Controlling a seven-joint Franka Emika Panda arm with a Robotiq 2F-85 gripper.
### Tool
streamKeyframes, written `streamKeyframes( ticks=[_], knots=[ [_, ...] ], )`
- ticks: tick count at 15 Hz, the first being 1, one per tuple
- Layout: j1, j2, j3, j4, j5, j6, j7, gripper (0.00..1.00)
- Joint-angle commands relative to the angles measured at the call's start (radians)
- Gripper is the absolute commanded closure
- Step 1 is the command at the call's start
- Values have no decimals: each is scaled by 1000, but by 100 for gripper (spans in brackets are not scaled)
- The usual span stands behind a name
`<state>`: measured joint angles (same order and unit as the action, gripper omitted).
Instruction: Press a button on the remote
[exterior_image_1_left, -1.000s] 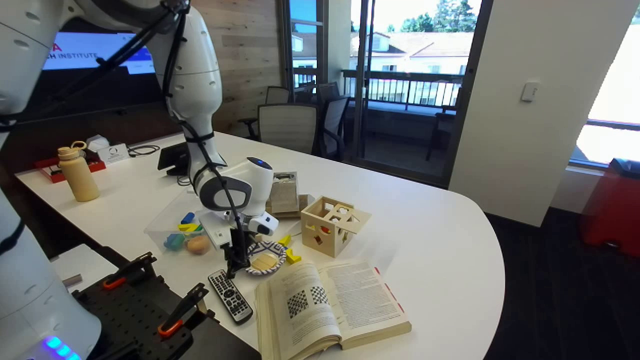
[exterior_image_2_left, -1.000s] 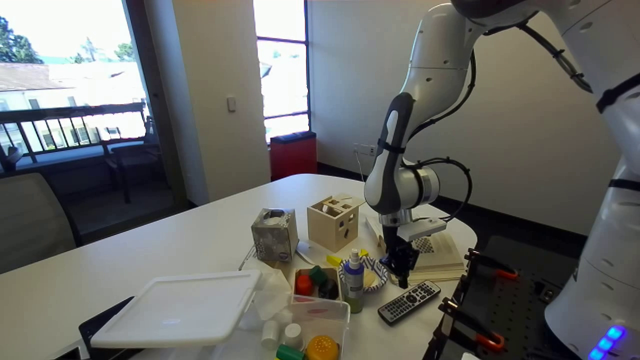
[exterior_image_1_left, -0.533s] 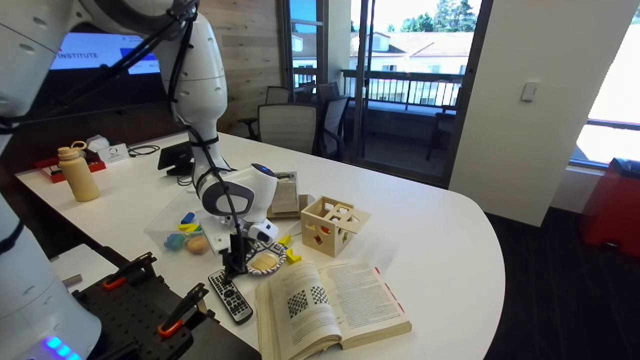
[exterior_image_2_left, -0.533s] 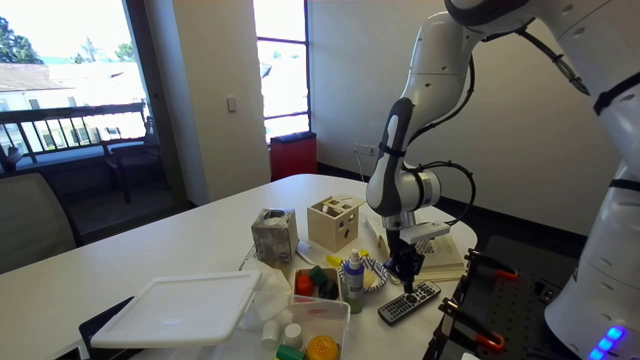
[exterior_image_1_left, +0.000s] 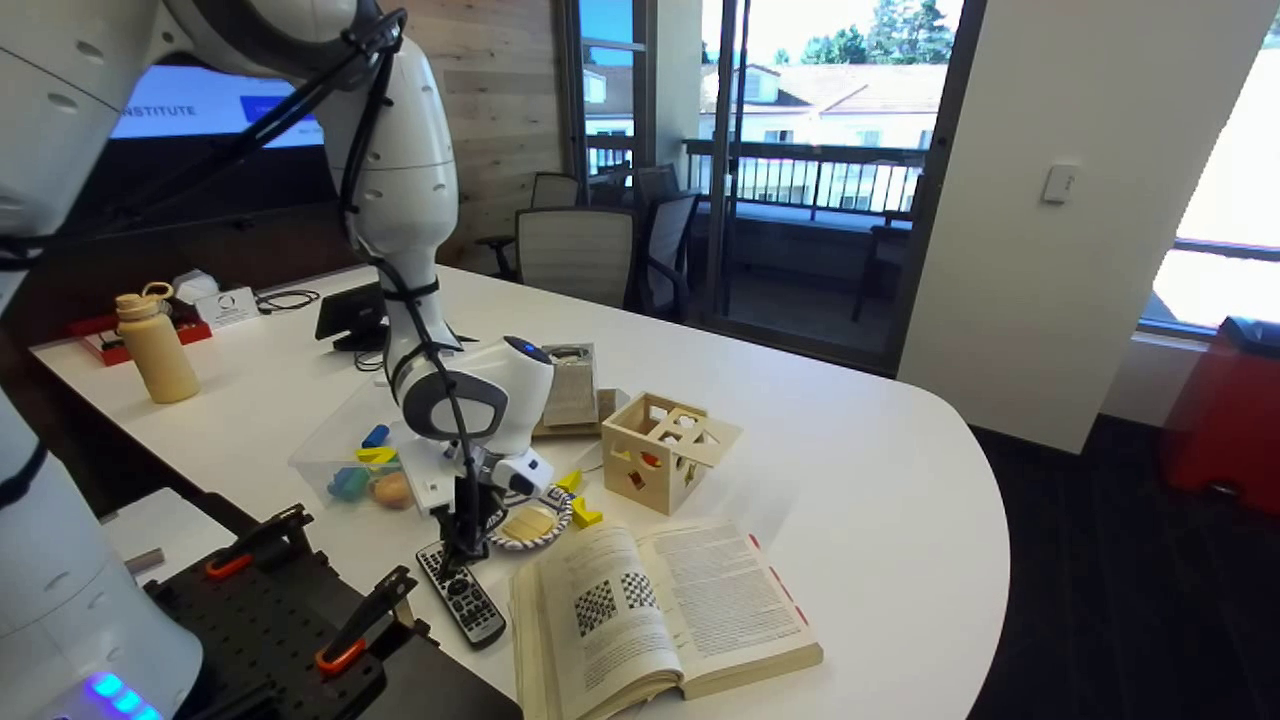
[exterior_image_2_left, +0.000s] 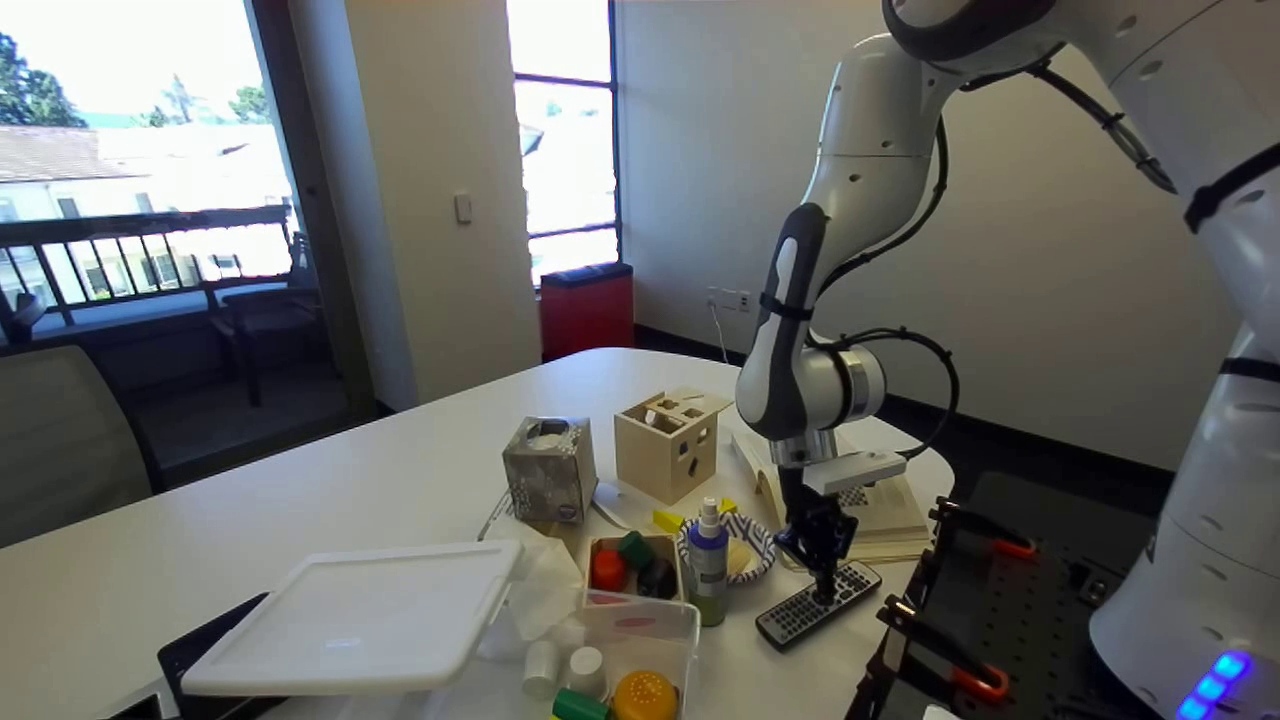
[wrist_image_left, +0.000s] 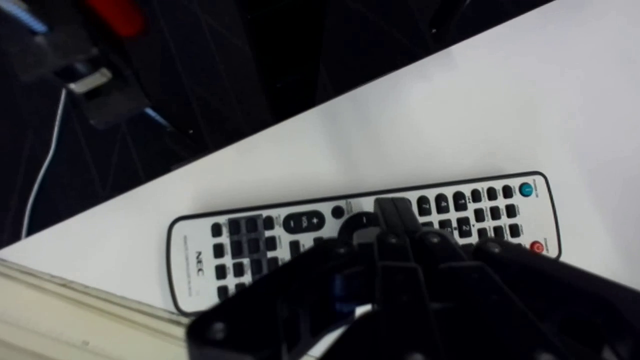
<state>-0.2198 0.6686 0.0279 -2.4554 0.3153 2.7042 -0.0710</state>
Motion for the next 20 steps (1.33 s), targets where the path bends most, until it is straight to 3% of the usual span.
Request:
streamKeyframes(
  ticks=[1,20],
  knots=[
    [-18,18,4,16,-4,-31,21,100],
    [49,73,-43,64,-20,-6,138,100]
  ],
)
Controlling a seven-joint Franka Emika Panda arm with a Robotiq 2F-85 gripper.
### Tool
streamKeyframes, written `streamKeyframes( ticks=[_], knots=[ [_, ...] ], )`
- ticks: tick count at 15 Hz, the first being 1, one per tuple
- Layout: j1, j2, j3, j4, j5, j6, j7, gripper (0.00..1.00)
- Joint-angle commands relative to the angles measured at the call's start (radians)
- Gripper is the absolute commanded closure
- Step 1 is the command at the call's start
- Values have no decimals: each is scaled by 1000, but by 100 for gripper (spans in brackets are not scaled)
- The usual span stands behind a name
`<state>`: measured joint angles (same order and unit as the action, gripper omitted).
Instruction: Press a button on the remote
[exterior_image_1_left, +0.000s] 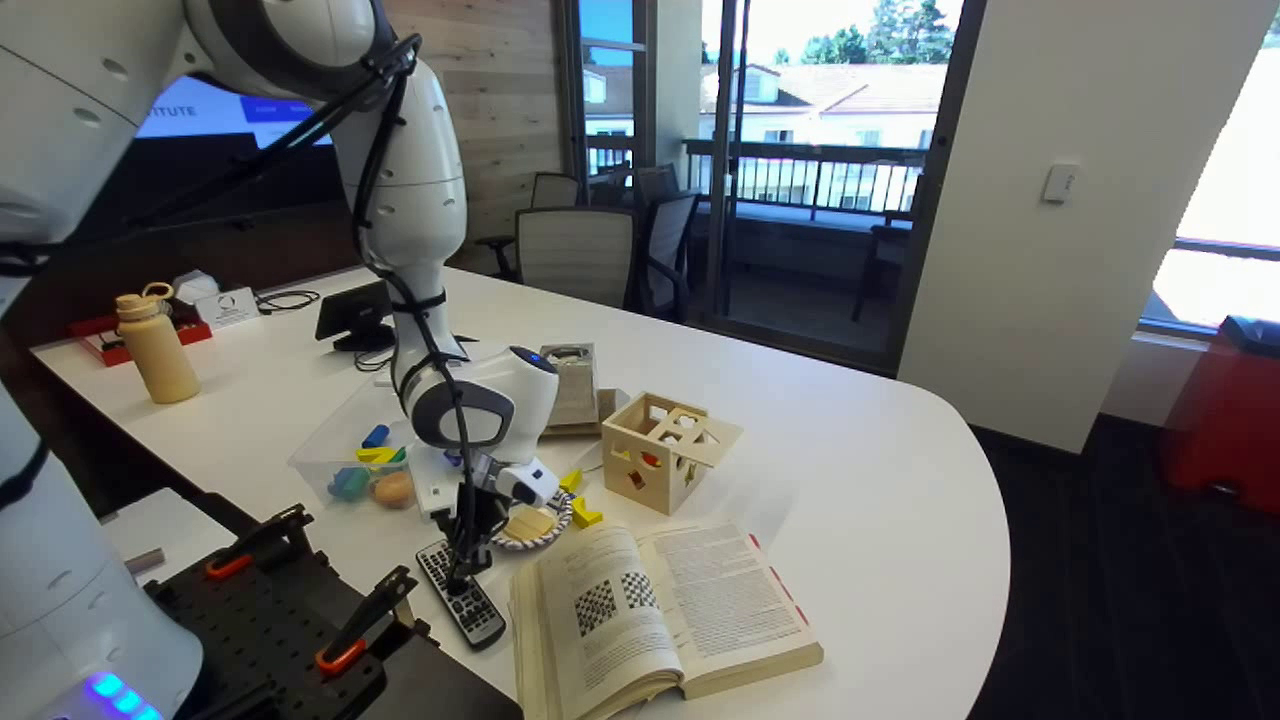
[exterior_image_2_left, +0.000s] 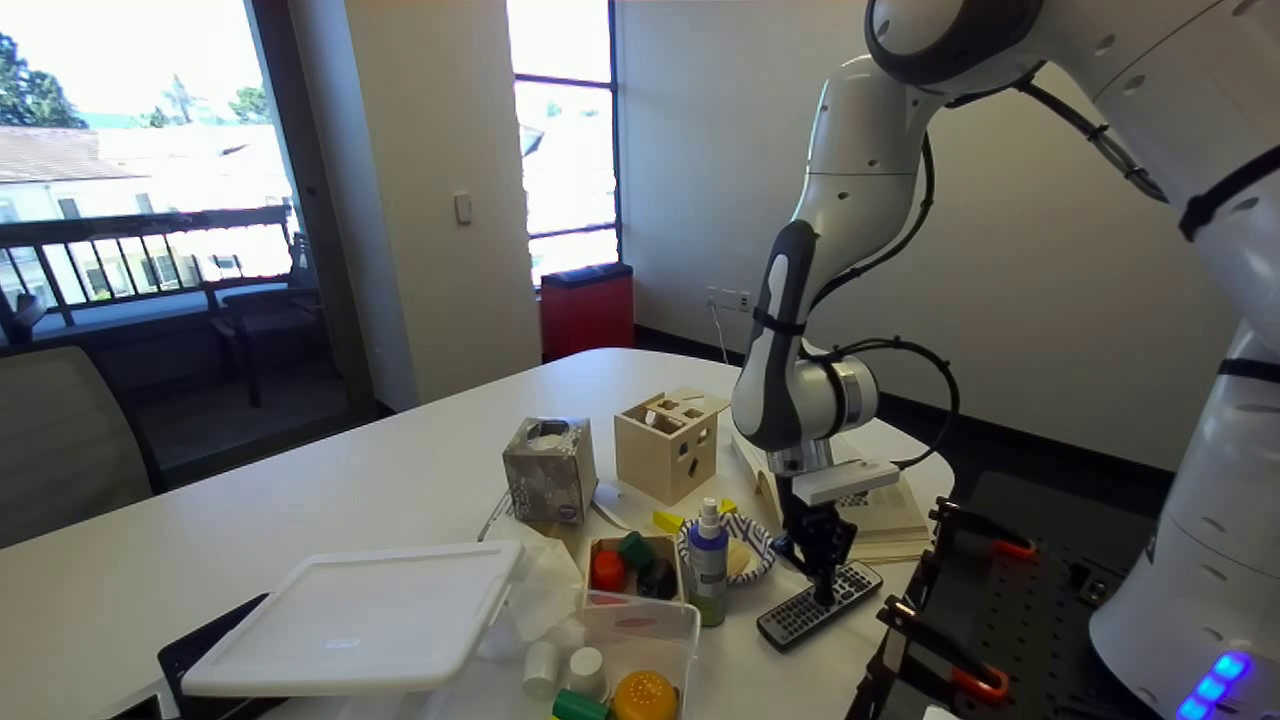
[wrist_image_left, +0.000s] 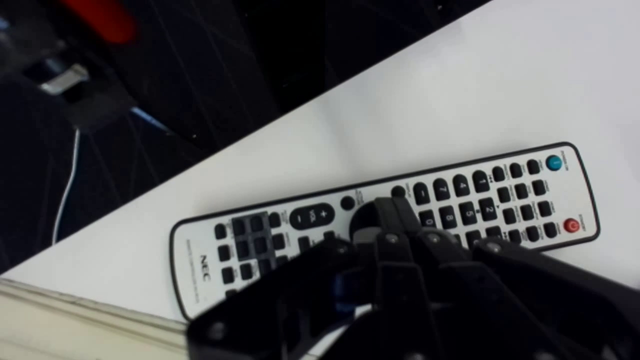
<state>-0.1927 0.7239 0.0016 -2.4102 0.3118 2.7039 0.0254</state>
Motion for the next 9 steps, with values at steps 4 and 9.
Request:
streamKeyframes(
  ticks=[4,9],
  knots=[
    [30,32,-17,26,-18,-2,43,100],
    [26,67,-5,45,-15,0,36,100]
  ],
)
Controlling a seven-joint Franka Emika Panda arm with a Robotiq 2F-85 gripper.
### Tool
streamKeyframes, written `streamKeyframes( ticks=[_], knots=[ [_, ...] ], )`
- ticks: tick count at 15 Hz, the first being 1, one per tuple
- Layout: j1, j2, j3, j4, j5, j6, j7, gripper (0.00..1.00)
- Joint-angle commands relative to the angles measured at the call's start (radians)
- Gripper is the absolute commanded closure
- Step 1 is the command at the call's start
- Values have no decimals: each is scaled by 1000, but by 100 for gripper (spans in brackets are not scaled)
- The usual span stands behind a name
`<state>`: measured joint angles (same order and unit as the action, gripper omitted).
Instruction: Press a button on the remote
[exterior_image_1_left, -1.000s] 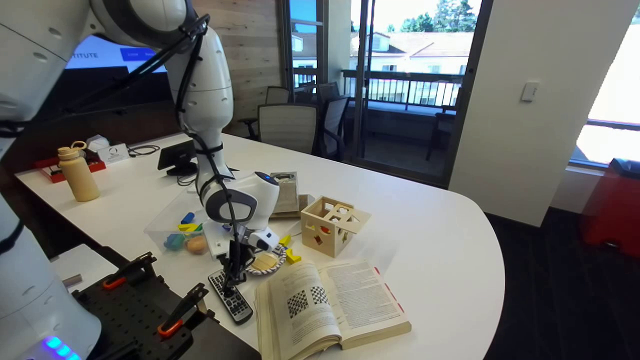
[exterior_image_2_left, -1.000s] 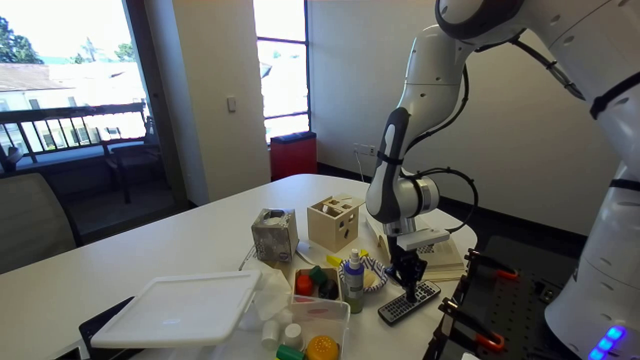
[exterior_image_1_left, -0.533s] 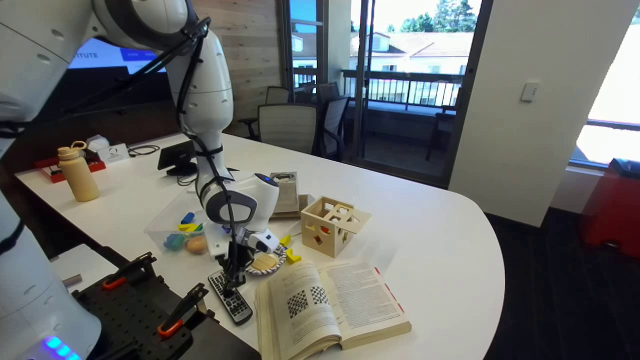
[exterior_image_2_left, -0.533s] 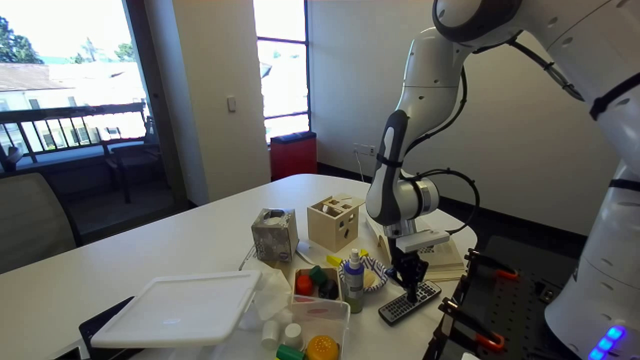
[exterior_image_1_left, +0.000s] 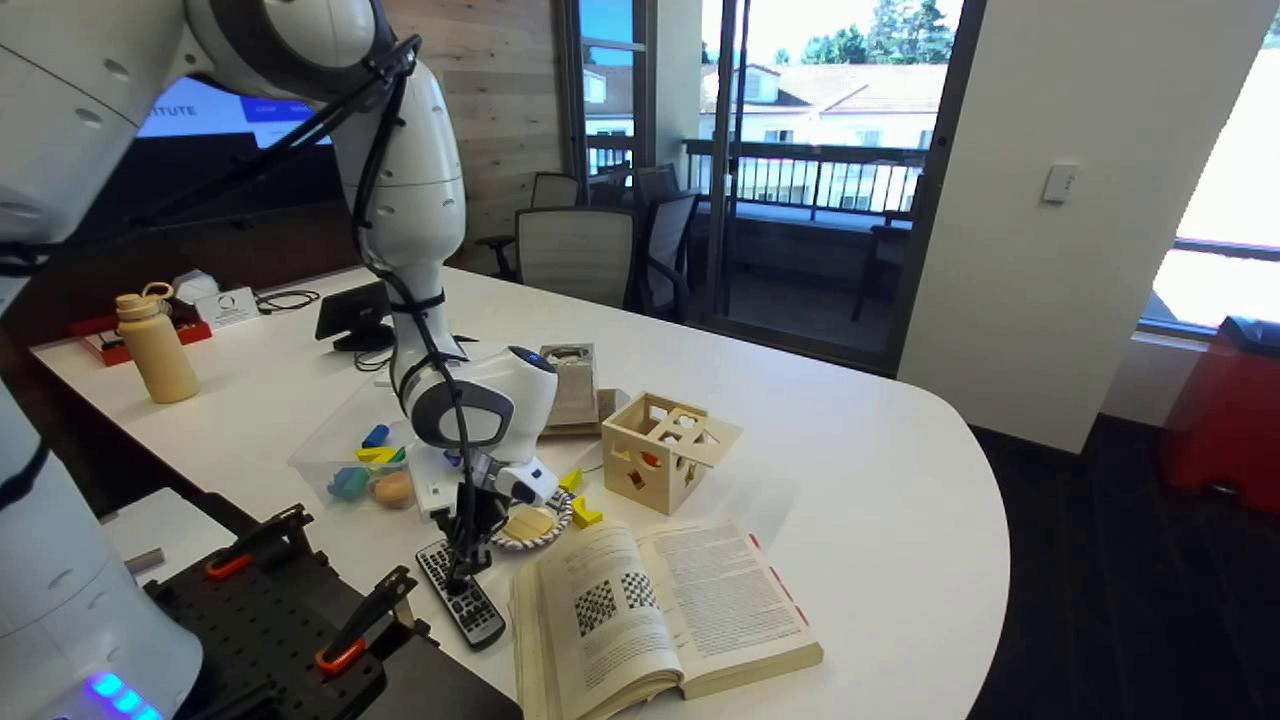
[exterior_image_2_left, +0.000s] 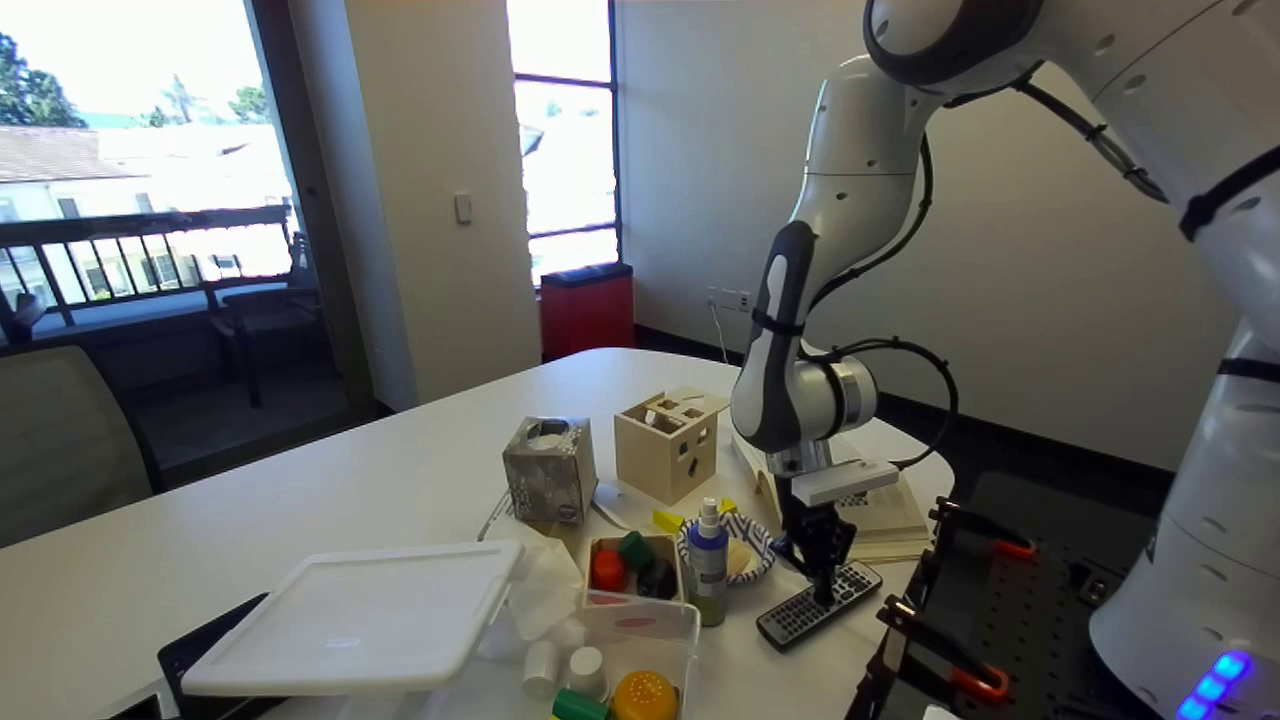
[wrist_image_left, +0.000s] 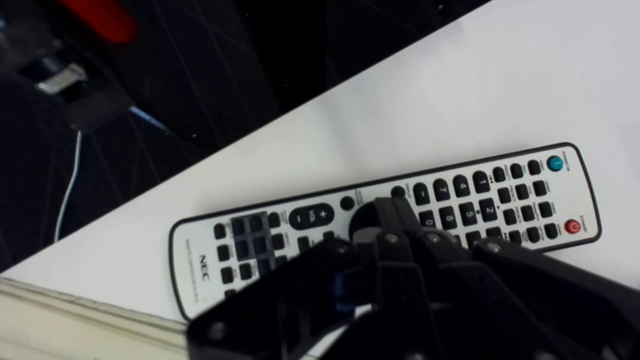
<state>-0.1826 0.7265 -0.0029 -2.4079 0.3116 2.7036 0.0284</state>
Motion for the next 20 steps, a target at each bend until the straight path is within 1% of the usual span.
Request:
streamKeyframes(
  ticks=[1,7,15,20],
  knots=[
    [16,73,1,50,-15,-2,33,100],
    [27,89,3,70,-16,-24,33,100],
    [28,23,9,39,-13,-53,23,100],
    [26,-25,15,-3,-10,-49,18,100]
  ],
)
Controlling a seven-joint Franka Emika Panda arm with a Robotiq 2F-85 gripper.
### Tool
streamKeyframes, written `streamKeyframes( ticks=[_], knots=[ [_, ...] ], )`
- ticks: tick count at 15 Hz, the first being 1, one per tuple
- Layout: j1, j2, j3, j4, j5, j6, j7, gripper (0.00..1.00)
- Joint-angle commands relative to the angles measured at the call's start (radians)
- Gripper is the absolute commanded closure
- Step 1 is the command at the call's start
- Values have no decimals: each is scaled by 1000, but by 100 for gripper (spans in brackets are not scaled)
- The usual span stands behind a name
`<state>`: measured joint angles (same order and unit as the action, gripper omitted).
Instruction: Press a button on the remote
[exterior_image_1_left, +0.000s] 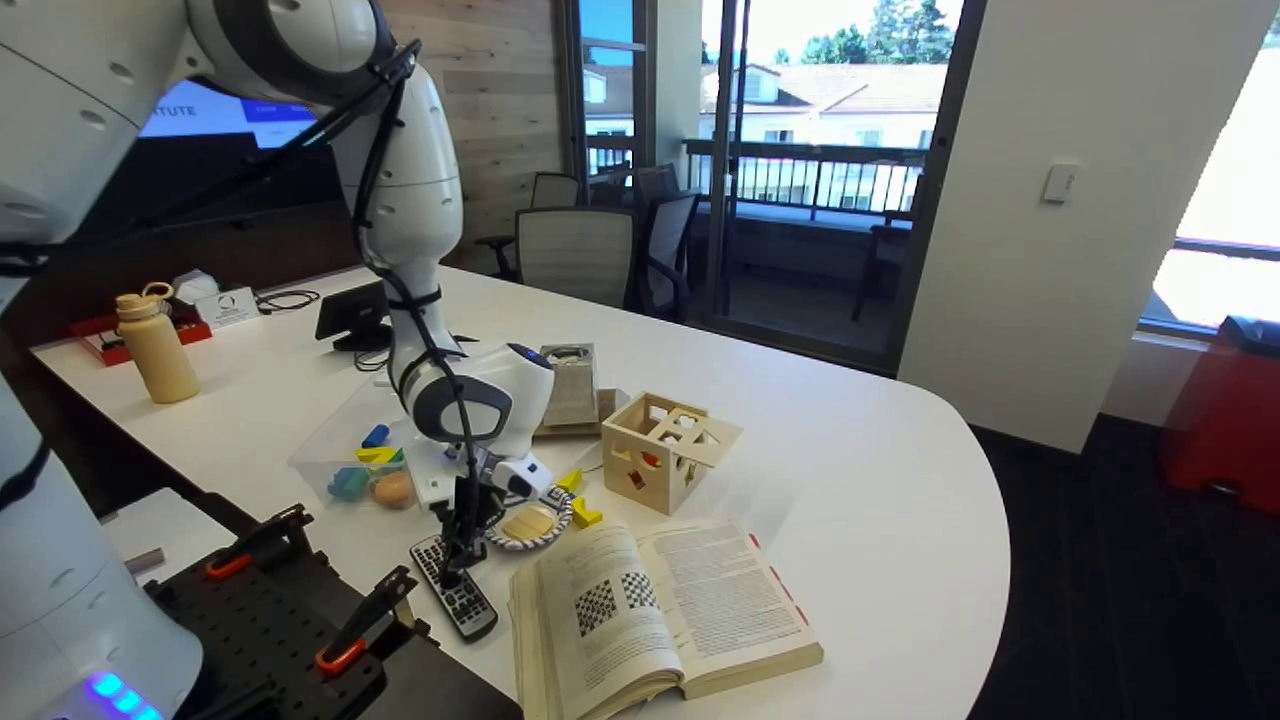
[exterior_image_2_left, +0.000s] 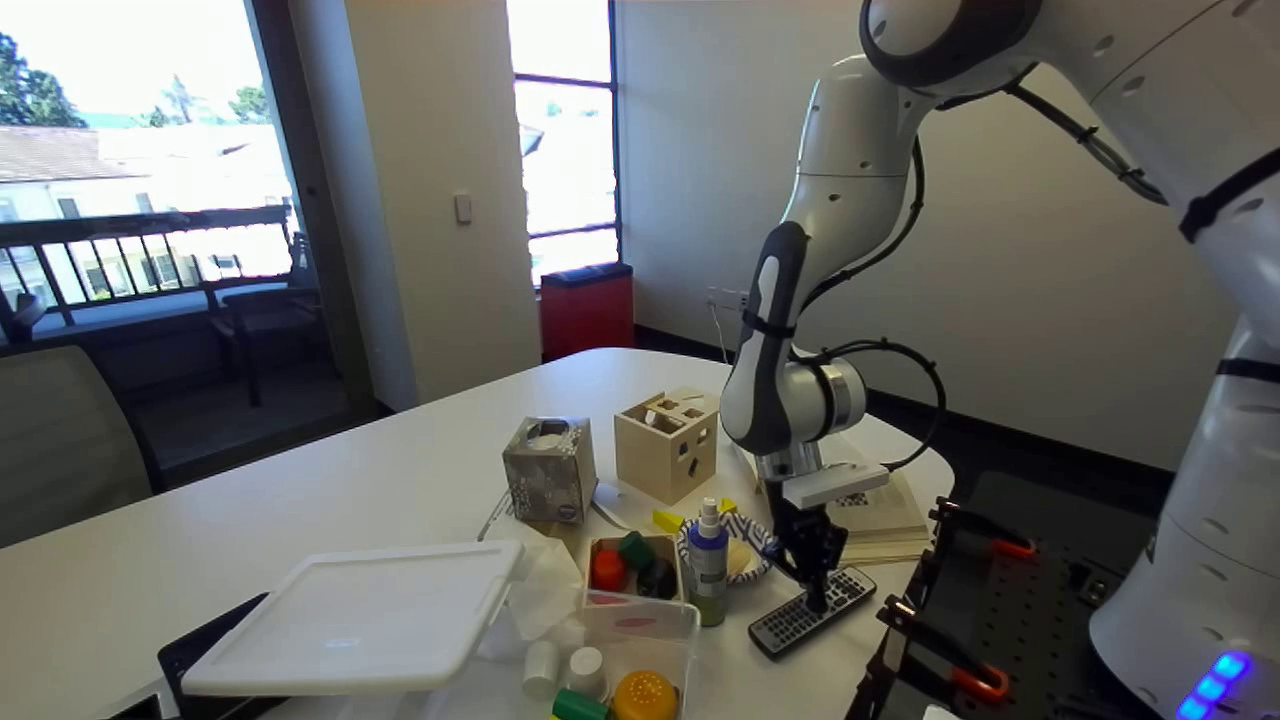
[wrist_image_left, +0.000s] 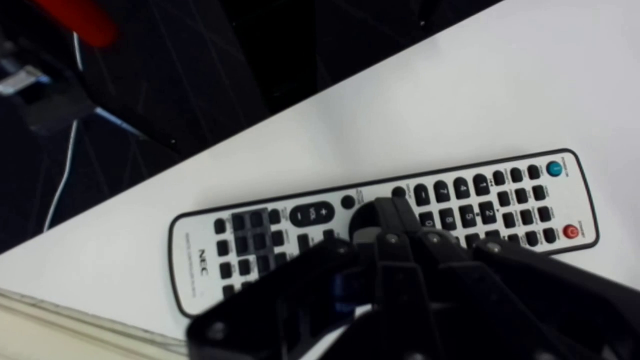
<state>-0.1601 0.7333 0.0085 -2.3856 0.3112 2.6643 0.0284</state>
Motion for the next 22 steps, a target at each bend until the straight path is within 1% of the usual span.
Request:
streamKeyframes(
  ticks=[1,6,9,11,13,14,15,19,22],
  knots=[
    [4,-45,4,-37,-10,-6,17,100],
    [9,-114,-1,-87,-11,5,18,100],
    [23,-173,-10,-120,-19,9,26,100],
    [41,-225,-21,-144,-30,4,36,100],
    [75,-291,-45,-174,-60,-5,59,100],
    [90,-334,-56,-192,-78,-13,70,74],
    [110,-375,-71,-206,-102,-20,92,73],
    [167,-531,-120,-244,-220,-46,176,45],
    [179,-630,-128,-250,-305,-68,230,23]
  ],
)
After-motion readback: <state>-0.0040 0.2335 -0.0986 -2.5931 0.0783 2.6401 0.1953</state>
